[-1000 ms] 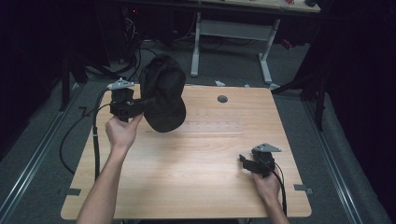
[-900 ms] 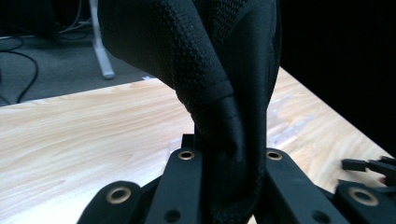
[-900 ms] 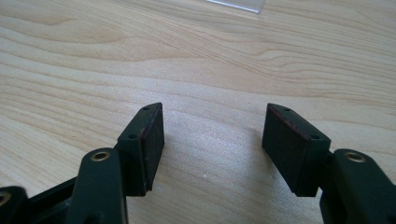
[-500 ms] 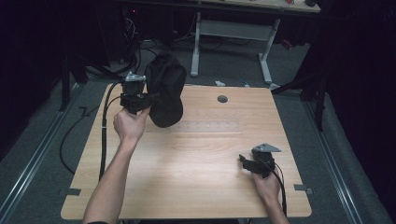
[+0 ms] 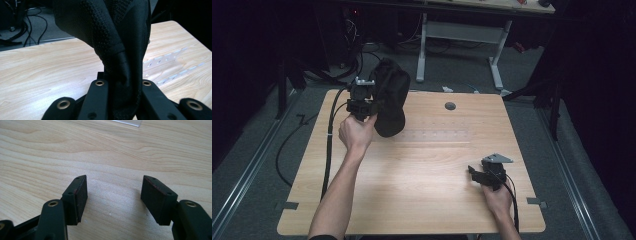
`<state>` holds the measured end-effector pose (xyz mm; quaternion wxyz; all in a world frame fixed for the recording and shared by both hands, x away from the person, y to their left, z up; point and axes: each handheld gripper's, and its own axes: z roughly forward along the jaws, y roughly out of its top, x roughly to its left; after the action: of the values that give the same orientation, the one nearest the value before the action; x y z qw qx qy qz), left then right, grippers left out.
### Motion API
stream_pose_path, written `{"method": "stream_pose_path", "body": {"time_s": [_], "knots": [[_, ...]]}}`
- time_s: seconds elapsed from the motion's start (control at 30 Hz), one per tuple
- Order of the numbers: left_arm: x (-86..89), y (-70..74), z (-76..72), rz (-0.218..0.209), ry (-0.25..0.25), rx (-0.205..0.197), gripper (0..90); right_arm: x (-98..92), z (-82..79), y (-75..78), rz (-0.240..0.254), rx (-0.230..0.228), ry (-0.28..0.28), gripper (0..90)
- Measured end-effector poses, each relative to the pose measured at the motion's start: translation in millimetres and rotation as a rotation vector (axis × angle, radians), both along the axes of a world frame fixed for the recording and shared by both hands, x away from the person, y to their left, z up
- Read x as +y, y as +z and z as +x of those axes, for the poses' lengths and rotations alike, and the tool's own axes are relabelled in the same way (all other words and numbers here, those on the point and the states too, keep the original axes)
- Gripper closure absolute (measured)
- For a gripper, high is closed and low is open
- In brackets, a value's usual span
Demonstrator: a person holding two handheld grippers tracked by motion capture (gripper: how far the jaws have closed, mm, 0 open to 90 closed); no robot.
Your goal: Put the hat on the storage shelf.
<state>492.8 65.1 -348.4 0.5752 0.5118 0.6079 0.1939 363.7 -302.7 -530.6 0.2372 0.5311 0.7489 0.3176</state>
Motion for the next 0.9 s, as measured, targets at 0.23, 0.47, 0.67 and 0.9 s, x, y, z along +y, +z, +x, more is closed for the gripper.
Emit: {"method": "stream_pose_path", "body": {"time_s": [0.23,0.47,0.67,0.9], "knots": [[-3.5,-2.0,1.8,0.01,0.012,0.009,84.5,0.0,0.0,0.0,0.0,0.0,0.0,38.6],[-8.7,-0.3,1.9,0.021,0.016,0.013,84.1,0.0,0.0,0.0,0.0,0.0,0.0,38.6],[-14.7,2.2,-2.3,0.0,-0.021,0.001,82.4,0.0,0.0,0.0,0.0,0.0,0.0,38.6],[-13.3,5.5,-0.4,-0.089,-0.04,0.022,81.8,0.0,0.0,0.0,0.0,0.0,0.0,38.6]]}}
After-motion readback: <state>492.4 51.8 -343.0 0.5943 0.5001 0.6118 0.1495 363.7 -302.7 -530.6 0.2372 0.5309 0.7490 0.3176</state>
